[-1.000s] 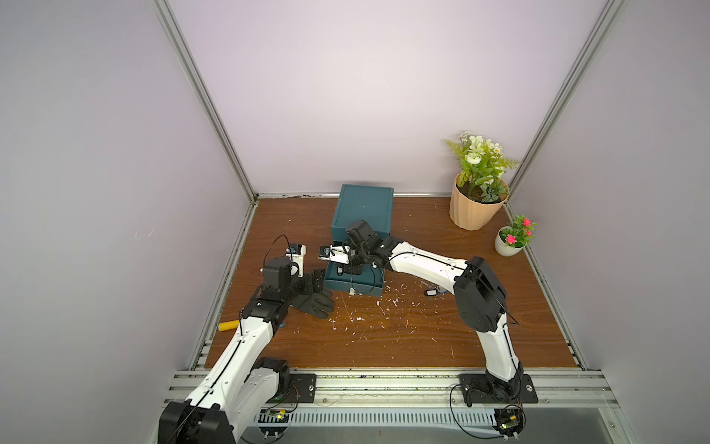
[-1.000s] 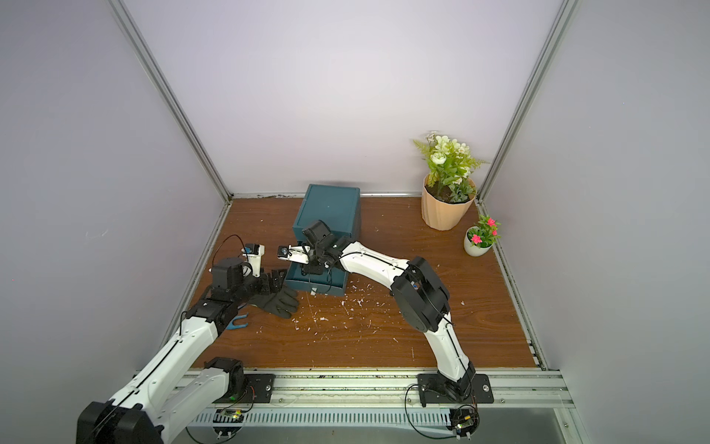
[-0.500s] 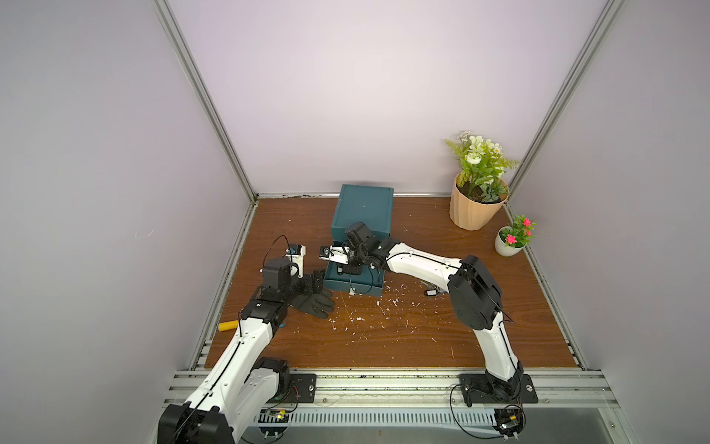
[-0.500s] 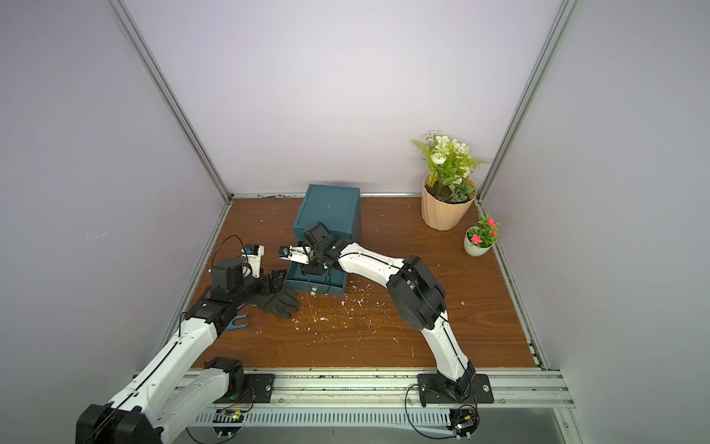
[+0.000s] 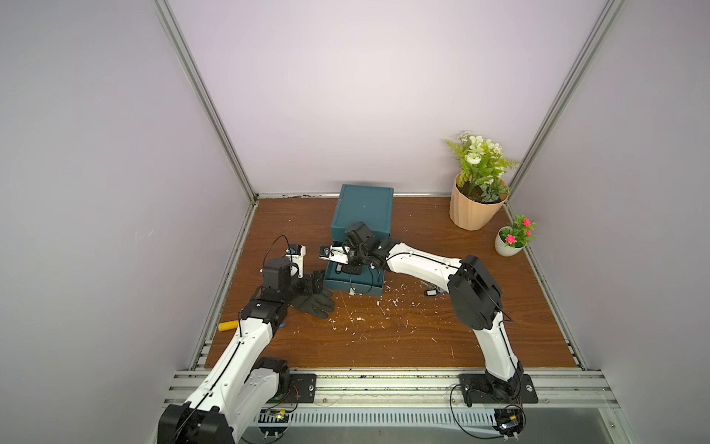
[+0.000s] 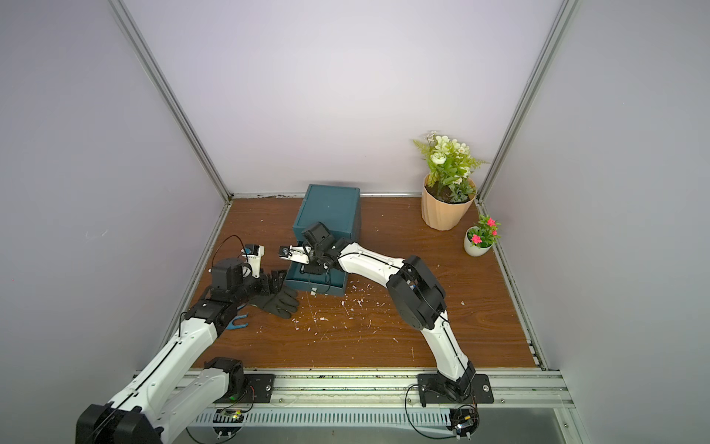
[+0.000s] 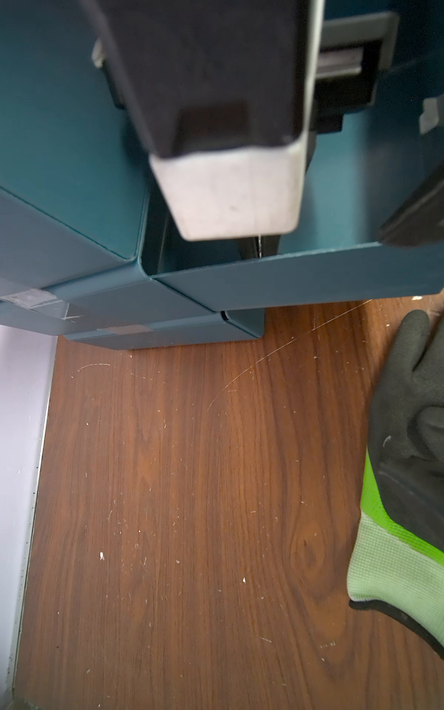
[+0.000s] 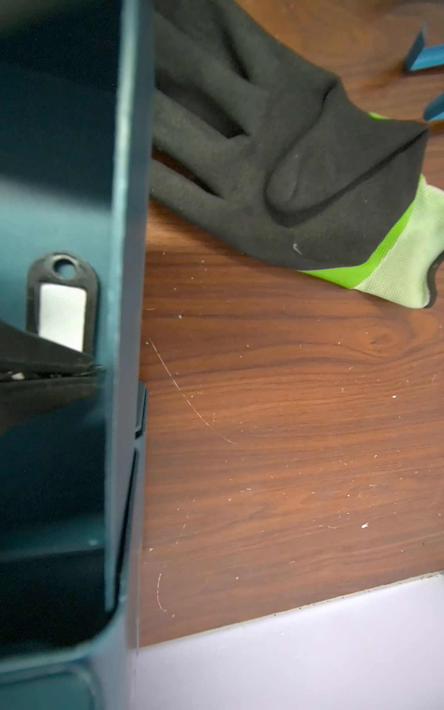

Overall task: Take the keys out of the drawer
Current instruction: Pick up the key from the drawer.

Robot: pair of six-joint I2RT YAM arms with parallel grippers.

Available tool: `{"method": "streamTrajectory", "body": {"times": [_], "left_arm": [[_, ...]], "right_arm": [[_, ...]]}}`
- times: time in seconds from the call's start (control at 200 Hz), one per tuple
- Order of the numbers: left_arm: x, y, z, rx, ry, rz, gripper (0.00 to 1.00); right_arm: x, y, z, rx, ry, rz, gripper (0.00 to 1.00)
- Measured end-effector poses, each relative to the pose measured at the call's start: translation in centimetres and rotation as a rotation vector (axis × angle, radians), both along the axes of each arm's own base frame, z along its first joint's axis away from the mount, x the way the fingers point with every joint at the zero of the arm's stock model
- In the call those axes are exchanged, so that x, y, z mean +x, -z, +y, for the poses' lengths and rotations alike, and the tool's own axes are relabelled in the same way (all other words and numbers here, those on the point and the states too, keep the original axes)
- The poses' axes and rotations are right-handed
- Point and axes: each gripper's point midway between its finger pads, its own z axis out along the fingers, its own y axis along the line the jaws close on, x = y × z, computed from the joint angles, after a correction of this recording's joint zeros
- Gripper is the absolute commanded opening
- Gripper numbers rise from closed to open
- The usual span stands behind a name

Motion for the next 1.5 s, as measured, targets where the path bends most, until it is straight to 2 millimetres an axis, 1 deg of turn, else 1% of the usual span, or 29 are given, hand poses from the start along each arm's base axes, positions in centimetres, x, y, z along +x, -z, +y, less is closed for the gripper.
{"method": "streamTrajectory", "body": {"times": [0.315,0.41,0.485,0.7,1.026,1.296,1.426,1.496], "left_arm": [[0.0,-0.4,0.2,0.008,-0.005,-0.016,0.88],[0.0,-0.5,0.3,0.015,-0.008,-0.023,0.88],[0.0,-0.7,0.4,0.024,-0.011,-0.032,0.88],[0.0,-1.5,0.7,0.041,-0.019,-0.069,0.88],[0.4,-4.0,1.1,0.067,-0.024,-0.177,0.88],[0.6,-5.8,0.8,0.074,-0.004,-0.247,0.86],[1.1,-8.0,0.2,0.067,0.029,-0.3,0.86],[1.4,-9.3,-0.3,0.064,0.059,-0.334,0.86]], "right_arm": [[0.0,0.0,0.0,-0.003,-0.006,-0.006,0.03],[0.0,0.0,0.0,-0.004,-0.008,-0.007,0.0],[0.0,-0.1,0.0,-0.005,-0.01,-0.008,0.0],[-0.7,-1.1,-0.8,-0.001,-0.016,-0.015,0.0],[-1.8,-4.4,-2.2,0.04,-0.019,-0.046,0.0],[-3.1,-8.2,-3.5,0.1,-0.026,-0.083,0.0],[-3.8,-10.8,-4.0,0.15,-0.027,-0.1,0.0],[-4.3,-12.2,-4.6,0.175,-0.017,-0.107,0.0]]}}
